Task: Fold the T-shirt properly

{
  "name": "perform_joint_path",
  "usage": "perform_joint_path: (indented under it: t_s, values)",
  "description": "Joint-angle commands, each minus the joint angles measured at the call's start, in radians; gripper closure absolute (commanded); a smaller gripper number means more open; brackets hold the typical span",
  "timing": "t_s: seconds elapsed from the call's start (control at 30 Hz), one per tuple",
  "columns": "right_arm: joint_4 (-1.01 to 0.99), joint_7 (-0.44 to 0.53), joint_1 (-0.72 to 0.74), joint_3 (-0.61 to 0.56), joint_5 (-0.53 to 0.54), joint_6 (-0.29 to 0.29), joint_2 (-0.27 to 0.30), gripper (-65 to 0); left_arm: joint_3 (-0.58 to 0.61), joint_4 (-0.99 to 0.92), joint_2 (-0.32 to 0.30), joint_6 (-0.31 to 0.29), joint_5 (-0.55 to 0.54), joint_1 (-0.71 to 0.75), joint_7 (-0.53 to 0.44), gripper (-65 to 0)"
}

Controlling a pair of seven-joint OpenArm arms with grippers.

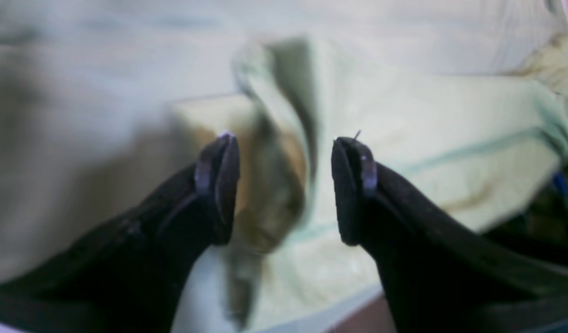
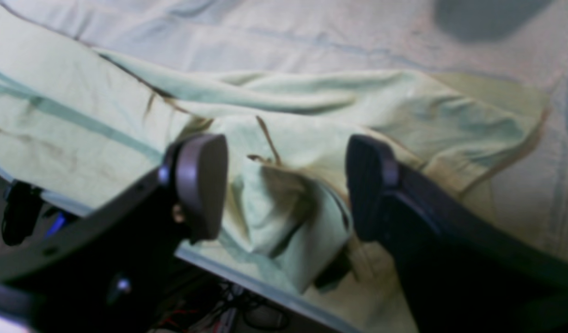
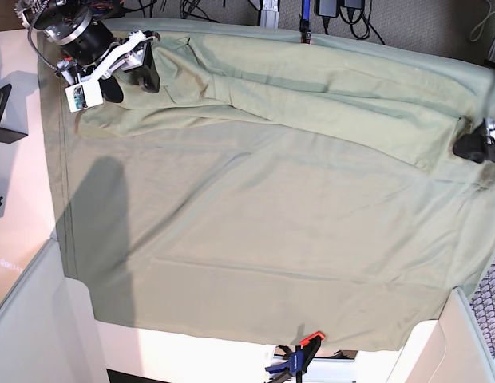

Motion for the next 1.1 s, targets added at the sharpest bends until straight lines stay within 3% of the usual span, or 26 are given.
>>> perform_joint_path:
  t_s: [0.0,0.1,0.3,0.6,0.83,1.07]
  values:
    - [0.017,0.025,0.002,0.006,0.009,0.003,0.008,-40.3,-0.051,0.011,-0.033,-0.009,-0.005,-0.015,-0.031,-35.8]
    - [0.017,0.032,0.002,0.006,0.01,0.003,0.008,-40.3,-0.122,0.011,-0.038,-0.009,0.014,0.008,-0.027,-35.8]
    - [0.017,0.05,0.002,0.006,0.011,0.003,0.005,-40.3,-0.123,0.011,-0.016,-0.009,-0.03,0.138,-0.034,-35.8]
    - [0.017,0.049,0.002,0.006,0.013,0.003,0.005,-40.3,-0.127,0.011,0.056,-0.009,0.017,0.14,-0.08,-35.9]
    - [0.017,0.045,0.002,0.006,0.013,0.003,0.005,-40.2,-0.127,0.009,0.064,-0.009,0.098,0.14,-0.123,-35.9]
    - [0.017,0.042,0.001,0.006,0.013,0.003,0.005,-40.2,-0.127,0.009,0.075,-0.009,0.05,0.146,-0.103,-35.9]
